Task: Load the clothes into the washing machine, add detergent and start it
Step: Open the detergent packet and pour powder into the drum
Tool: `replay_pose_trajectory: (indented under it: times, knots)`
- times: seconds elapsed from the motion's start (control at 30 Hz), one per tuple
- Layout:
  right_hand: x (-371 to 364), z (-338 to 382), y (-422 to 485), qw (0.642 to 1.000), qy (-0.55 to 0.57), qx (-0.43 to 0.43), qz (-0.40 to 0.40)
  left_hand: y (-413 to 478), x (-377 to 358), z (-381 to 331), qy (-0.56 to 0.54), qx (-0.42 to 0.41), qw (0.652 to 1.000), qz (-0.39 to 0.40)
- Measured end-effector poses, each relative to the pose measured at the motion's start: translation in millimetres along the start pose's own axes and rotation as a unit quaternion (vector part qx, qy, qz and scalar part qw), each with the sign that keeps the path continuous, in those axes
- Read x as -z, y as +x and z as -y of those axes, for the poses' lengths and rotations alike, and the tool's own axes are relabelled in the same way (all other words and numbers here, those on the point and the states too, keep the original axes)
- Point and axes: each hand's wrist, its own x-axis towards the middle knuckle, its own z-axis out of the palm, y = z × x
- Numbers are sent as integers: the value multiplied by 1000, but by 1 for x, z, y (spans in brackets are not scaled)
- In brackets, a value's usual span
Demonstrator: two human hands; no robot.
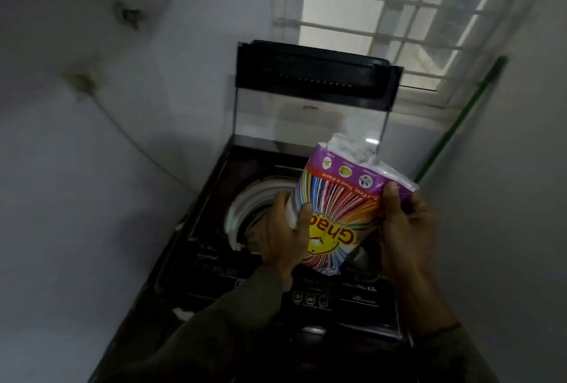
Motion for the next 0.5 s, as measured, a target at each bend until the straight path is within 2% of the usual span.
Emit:
replay_pose_trajectory:
  times: [0.17, 0.23, 0.33, 0.4, 0.5]
  knots:
    - [-51, -7, -13, 991, -5, 16, 133, -8, 51, 13, 85, 43, 989, -109]
    - [-74, -3, -28, 984, 3, 16, 178, -14, 73, 18, 79, 59, 985, -142]
    - [-107, 2, -53, 971, 6, 16, 238, -24, 112, 24, 11, 71, 984, -166]
    - [-125, 3, -70, 956, -26, 53, 286, -31, 139, 33, -78, 89, 981, -154]
    - [-153, 1, -97, 935, -45, 85, 340, -47, 185, 49, -144, 107, 976, -121]
